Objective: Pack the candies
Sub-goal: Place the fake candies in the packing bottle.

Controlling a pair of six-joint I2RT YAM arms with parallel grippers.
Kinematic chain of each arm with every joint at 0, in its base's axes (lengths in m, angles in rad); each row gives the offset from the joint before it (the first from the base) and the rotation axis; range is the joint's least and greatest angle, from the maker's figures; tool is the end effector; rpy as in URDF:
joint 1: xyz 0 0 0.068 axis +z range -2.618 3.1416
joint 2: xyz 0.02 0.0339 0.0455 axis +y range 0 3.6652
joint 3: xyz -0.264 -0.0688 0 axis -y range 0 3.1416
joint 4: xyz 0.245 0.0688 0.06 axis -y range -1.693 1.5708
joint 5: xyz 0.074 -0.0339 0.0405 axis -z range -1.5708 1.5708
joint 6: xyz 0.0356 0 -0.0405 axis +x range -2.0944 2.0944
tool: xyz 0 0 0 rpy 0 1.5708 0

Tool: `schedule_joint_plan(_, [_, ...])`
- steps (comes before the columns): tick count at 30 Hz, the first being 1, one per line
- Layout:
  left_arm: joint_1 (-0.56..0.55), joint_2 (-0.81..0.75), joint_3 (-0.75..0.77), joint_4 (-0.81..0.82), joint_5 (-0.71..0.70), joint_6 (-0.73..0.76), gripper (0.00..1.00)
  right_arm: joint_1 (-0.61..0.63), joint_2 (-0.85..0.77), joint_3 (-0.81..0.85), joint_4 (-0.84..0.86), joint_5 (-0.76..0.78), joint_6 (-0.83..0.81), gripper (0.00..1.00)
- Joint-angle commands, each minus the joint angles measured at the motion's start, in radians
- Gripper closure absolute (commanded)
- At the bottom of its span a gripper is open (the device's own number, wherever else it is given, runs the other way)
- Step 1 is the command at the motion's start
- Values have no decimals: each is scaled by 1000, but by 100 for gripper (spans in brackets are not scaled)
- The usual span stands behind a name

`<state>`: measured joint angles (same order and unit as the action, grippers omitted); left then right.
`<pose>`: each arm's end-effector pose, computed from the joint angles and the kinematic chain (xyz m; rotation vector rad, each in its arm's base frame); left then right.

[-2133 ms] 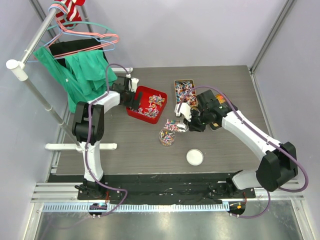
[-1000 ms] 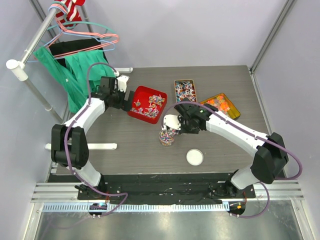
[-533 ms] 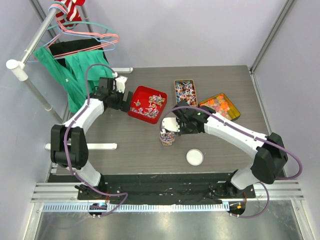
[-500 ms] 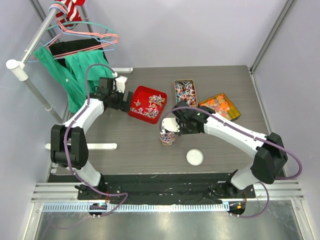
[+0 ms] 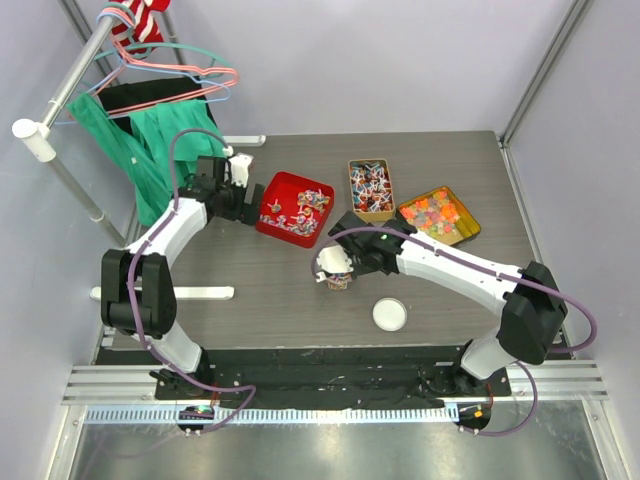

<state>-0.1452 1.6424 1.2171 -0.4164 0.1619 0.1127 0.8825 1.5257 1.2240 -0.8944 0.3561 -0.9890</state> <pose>0.3549 -0.0577 0.2490 0.3835 2.3778 -0.2102 0.1996 0.2232 0.2618 -2.1517 1.7017 -0.5204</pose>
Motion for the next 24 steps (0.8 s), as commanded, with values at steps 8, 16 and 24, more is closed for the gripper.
schedule_joint_plan(8, [13,-18,-5,41,11,-5,0,18,-29,17,-1,113,-72,99])
schedule_joint_plan(16, [19,-16,-8,44,11,-7,0,19,-41,32,-8,141,-94,99])
schedule_joint_plan(24, [25,-16,-13,48,10,-8,0,18,-56,97,-55,98,-88,99])
